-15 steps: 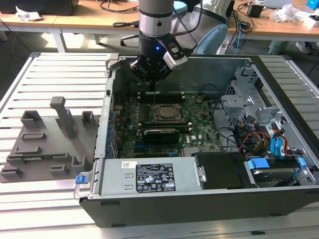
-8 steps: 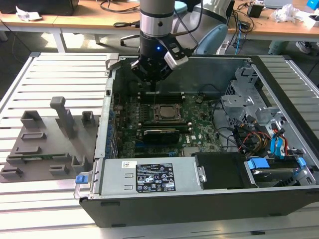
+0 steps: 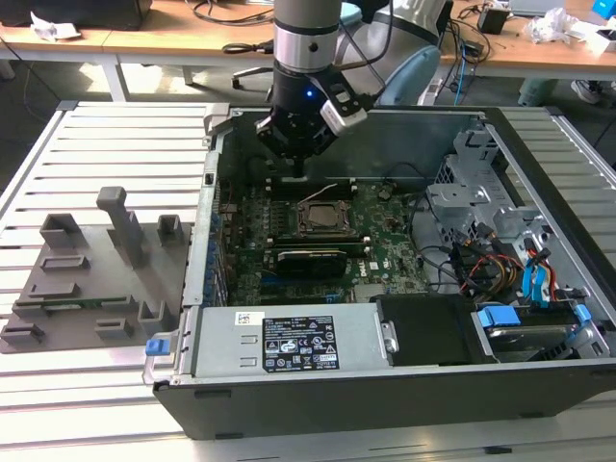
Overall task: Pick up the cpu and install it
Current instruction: 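Install the first cpu locking lever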
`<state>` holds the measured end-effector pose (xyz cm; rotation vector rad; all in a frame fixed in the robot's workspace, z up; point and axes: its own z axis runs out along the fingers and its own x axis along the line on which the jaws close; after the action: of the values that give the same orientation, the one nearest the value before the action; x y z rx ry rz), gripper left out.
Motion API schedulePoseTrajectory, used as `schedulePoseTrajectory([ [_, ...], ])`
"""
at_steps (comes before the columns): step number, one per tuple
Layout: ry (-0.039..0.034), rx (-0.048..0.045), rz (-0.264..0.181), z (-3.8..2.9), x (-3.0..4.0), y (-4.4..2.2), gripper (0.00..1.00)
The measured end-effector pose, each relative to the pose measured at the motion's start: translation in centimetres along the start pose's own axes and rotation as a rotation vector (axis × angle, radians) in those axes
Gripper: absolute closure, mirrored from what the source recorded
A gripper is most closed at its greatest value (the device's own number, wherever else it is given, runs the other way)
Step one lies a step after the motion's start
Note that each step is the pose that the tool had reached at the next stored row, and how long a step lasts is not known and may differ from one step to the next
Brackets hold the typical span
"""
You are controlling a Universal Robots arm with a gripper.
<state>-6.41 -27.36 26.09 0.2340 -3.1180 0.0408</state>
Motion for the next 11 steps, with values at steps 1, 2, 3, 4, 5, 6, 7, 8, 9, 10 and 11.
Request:
schedulePoseTrajectory([
  [1, 0.0001, 0.0, 0.0, 0.01, -0.12, -0.02, 0.89],
  [2, 0.0001, 0.0, 0.0, 0.01, -0.2, -0.03, 0.89],
  [3, -0.0002, -0.0002, 0.0, 0.04, -0.3, -0.04, 0.89],
  [4, -0.0001, -0.0002, 0.0, 0.05, -0.38, -0.06, 0.89],
  [5, 0.0, -0.0002, 0.0, 0.06, -0.44, -0.07, 0.89],
  [6, 0.0001, -0.0001, 0.0, 0.07, -0.52, -0.08, 0.89],
  [7, 0.0001, -0.0001, 0.0, 0.09, -0.62, -0.09, 0.89],
  [8, 0.0001, -0.0001, 0.0, 0.12, -0.74, -0.11, 0.89],
  [9, 0.0001, -0.0001, 0.0, 0.13, -0.8, -0.12, 0.89],
  [10, 0.0001, -0.0001, 0.0, 0.14, -0.87, -0.13, 0.89],
  [11, 0.0001, -0.0001, 0.0, 0.16, -0.95, -0.14, 0.89],
])
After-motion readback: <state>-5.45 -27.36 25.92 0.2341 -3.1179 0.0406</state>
